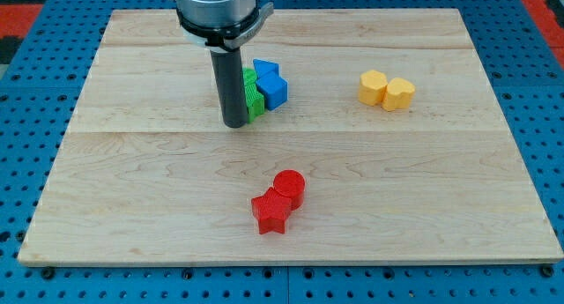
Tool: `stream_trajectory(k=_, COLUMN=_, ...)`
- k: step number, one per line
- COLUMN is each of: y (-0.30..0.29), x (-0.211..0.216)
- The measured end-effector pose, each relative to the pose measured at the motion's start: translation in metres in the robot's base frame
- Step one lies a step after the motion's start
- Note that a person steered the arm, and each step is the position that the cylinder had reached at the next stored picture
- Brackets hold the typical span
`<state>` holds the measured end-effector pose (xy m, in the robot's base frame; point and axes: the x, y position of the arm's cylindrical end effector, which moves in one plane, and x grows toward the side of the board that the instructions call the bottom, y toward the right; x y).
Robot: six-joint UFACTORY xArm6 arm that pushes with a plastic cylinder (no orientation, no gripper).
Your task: Move your arm closer to the red star
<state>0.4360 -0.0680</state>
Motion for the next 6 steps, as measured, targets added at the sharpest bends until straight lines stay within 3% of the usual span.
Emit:
stream_trajectory(k=1, y=-0.074, x=0.031)
stream_trajectory(k=2, y=-0.124, x=0.094)
stream_trajectory(k=3, y=-0.110, x=0.133)
stream_trajectory(k=4, y=-0.045, x=0.153)
stream_trajectory(k=6, y=0.053, x=0.104)
